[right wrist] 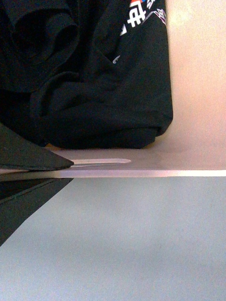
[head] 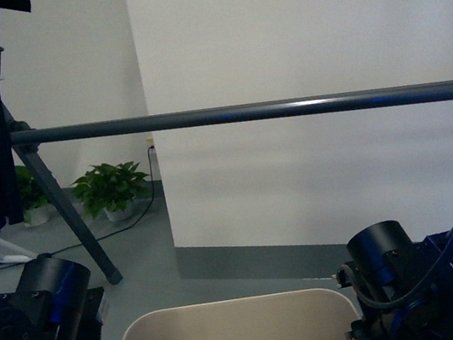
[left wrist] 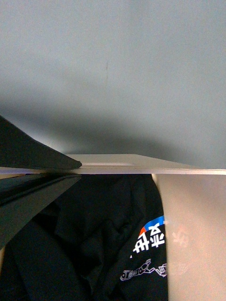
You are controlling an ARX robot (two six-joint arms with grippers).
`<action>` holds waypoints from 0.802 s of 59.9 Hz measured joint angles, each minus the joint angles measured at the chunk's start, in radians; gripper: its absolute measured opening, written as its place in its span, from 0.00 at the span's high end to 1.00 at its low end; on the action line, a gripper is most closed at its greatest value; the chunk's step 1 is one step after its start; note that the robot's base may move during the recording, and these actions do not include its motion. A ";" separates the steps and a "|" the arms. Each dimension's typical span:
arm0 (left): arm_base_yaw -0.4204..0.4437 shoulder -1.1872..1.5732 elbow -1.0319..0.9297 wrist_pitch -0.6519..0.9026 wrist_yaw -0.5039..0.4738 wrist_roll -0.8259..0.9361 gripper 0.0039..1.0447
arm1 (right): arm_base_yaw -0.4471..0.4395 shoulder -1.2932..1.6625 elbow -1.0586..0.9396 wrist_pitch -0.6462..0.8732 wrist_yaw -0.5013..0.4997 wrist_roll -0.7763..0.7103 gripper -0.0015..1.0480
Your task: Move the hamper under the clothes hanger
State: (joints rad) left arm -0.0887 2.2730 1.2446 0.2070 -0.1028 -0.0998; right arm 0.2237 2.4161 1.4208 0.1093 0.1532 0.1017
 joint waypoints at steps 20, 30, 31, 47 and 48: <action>0.027 -0.001 -0.001 0.000 -0.012 0.000 0.96 | 0.031 0.000 0.000 0.000 -0.010 0.001 0.97; 0.021 -0.001 -0.002 0.000 -0.006 0.001 0.96 | 0.023 0.000 -0.002 0.000 -0.005 0.001 0.97; 0.019 -0.001 -0.002 0.000 -0.003 0.001 0.96 | 0.021 0.000 -0.002 0.000 -0.003 0.001 0.97; -0.011 -0.001 -0.001 0.000 0.006 0.000 0.96 | -0.011 0.000 -0.003 0.000 0.005 0.000 0.97; -0.009 -0.001 -0.001 0.000 0.003 0.000 0.96 | -0.009 0.000 -0.003 0.000 0.003 0.000 0.97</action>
State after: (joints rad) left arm -0.0975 2.2719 1.2438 0.2073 -0.0994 -0.0994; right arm 0.2146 2.4157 1.4178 0.1089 0.1566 0.1013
